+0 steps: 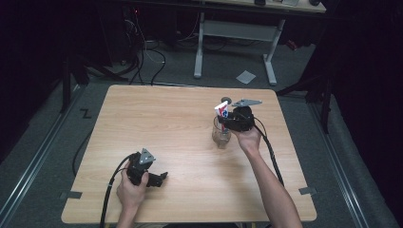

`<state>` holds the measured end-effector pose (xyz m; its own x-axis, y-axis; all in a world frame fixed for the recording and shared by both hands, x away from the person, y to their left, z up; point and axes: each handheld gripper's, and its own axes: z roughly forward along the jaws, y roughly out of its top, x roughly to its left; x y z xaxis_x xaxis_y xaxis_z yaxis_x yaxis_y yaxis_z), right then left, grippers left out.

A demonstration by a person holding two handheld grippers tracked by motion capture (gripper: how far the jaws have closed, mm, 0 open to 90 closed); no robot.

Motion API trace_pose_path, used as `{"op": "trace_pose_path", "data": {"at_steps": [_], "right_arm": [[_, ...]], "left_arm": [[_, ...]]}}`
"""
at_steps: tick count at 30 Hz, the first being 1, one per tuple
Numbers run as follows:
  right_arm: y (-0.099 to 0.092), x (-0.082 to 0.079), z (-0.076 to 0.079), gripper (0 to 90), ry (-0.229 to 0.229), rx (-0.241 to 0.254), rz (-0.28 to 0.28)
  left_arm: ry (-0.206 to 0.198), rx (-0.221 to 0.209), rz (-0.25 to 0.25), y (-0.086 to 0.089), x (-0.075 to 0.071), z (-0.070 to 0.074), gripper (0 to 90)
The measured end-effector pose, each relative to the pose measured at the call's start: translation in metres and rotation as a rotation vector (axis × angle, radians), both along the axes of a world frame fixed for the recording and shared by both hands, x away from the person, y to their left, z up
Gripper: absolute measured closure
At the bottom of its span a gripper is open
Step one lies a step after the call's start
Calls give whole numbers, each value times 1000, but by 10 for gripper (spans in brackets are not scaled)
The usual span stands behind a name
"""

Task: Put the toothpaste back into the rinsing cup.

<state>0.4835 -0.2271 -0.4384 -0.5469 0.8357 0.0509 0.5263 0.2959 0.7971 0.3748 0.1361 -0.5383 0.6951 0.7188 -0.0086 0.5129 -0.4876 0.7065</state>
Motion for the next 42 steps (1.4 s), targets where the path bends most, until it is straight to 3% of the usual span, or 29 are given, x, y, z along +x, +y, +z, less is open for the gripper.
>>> {"op": "trace_pose_path", "data": {"at_steps": [9, 13, 20, 25, 42], "right_arm": [[0, -2, -4, 568, 14, -16, 4], [-1, -4, -4, 552, 9, -12, 8], [0, -10, -2, 519, -14, -49, 19], [-7, -14, -4, 483, -15, -13, 1], [-13, -25, -1, 370, -9, -5, 5]], "left_arm": [[-1, 1, 0, 0, 0, 0, 7], [0, 0, 0, 0, 0, 0, 7], [0, 0, 0, 0, 0, 0, 7], [0, 0, -1, 0, 0, 0, 8], [-1, 1, -2, 0, 0, 0, 8]]}}
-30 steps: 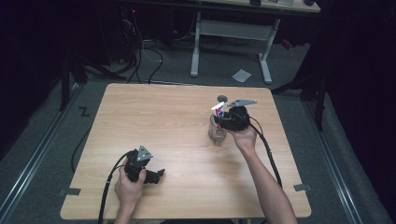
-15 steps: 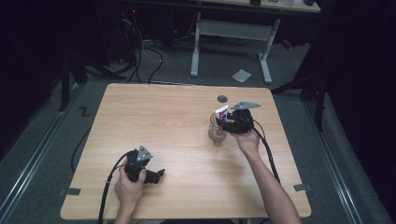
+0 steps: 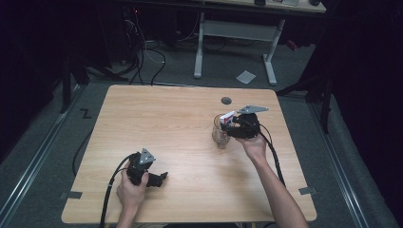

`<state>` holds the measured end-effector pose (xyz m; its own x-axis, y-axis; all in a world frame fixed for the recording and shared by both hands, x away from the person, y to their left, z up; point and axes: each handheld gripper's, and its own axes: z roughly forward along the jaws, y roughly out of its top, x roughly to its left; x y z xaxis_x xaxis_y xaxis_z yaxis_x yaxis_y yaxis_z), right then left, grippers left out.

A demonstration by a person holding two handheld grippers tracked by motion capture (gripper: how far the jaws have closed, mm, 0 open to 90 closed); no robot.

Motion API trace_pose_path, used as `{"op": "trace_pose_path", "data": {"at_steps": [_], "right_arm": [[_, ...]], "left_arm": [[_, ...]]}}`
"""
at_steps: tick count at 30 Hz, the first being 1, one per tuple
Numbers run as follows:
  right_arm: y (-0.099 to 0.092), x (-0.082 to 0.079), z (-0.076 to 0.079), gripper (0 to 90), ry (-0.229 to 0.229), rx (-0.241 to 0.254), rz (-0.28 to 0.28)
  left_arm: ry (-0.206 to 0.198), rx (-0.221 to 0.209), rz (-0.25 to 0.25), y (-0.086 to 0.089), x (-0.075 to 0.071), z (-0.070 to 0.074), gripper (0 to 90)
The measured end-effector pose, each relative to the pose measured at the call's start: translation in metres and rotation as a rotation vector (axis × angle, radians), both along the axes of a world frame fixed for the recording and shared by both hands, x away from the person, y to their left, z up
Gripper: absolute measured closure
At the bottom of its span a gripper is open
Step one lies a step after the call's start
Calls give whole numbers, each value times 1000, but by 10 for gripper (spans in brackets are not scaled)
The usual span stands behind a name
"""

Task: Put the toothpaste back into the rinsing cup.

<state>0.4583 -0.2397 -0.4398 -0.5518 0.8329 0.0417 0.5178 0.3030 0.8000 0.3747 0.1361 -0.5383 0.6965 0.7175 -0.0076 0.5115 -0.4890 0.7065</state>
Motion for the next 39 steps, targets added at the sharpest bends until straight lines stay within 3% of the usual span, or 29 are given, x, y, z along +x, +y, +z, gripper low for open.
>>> {"op": "trace_pose_path", "data": {"at_steps": [8, 25, 39], "right_arm": [[-3, -5, 4, 322, 0, 30, -9], [-21, -20, 12, 358, -47, 82, -30], [-35, -31, 14, 381, -50, 105, -54]], "left_arm": [[0, 0, -2, 0, 0, 0, 8], [0, 0, -2, 0, 0, 0, 7], [3, -2, -1, 0, 0, 0, 6]]}}
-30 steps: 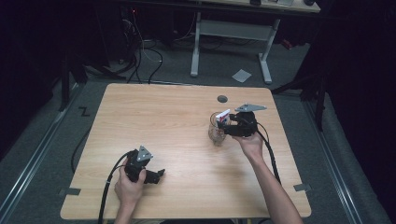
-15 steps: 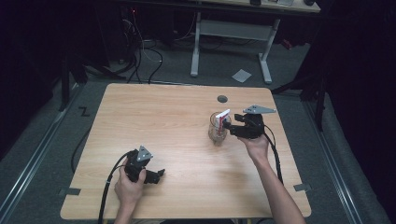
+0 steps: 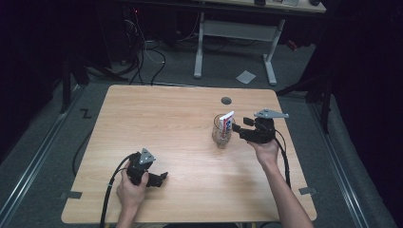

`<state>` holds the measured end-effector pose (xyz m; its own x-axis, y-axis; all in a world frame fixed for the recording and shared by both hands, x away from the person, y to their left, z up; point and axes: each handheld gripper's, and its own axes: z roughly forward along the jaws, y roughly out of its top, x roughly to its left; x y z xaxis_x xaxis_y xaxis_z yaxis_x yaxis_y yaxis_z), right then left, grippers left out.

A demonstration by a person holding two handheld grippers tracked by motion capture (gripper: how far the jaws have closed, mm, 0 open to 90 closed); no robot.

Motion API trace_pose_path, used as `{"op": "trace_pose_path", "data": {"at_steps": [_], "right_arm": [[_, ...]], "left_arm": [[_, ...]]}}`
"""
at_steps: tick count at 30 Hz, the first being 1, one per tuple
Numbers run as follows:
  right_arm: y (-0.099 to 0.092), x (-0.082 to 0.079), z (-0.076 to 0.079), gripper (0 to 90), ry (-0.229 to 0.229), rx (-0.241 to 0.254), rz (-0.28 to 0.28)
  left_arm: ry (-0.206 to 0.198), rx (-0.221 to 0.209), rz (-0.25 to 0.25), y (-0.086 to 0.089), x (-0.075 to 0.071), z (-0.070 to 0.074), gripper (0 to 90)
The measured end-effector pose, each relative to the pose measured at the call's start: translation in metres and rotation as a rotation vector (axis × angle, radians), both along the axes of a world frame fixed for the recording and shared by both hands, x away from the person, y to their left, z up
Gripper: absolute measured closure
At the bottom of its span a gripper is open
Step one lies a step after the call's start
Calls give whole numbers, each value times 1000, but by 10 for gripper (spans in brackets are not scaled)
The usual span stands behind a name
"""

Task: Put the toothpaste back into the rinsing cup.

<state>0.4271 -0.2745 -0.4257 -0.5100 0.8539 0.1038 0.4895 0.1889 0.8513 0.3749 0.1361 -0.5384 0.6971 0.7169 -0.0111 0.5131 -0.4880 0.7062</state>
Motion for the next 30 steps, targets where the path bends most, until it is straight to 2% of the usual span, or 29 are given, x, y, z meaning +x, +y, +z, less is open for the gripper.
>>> {"op": "trace_pose_path", "data": {"at_steps": [6, 30], "right_arm": [[-7, -4, -2, 383, 9, -4, -11], [-32, -22, 0, 386, -15, -2, -51]], "left_arm": [[0, -1, 0, 0, 0, 0, 6], [0, 0, 1, 0, 0, 0, 6]]}}
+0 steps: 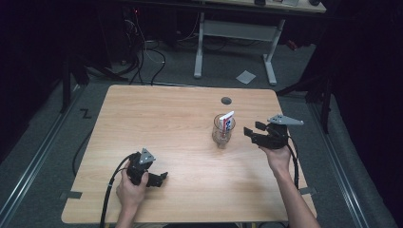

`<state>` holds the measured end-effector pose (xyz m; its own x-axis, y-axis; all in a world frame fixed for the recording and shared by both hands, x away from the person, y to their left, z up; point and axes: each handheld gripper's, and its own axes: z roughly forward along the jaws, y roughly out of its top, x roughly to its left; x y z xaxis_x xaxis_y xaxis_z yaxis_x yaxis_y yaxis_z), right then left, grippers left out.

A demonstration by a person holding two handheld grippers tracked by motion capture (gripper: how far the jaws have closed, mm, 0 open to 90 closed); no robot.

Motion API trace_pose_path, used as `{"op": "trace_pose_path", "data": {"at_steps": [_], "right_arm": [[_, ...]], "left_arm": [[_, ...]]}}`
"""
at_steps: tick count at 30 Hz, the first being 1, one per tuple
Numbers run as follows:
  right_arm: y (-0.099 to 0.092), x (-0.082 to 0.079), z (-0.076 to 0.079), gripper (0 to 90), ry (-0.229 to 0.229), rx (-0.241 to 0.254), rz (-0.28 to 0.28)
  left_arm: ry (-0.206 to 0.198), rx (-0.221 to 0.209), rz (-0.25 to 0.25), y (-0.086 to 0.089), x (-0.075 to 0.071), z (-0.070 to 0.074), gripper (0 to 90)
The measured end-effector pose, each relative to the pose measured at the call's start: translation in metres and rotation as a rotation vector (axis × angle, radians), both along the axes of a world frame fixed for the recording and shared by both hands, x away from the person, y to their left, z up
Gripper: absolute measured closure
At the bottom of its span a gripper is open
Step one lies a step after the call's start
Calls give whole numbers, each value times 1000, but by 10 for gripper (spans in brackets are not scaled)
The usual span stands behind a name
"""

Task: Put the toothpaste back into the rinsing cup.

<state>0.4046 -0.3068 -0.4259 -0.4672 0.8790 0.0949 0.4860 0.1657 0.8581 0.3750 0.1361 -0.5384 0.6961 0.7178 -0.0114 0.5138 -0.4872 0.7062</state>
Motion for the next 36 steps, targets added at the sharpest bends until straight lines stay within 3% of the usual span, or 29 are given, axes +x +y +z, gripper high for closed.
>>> {"op": "trace_pose_path", "data": {"at_steps": [18, 36], "right_arm": [[-13, -12, -5, 389, 0, 7, -20], [-19, -21, -20, 399, 20, 0, -43]], "left_arm": [[-3, 2, -4, 0, 0, 0, 7], [-2, 2, -3, 0, 0, 0, 7]]}}
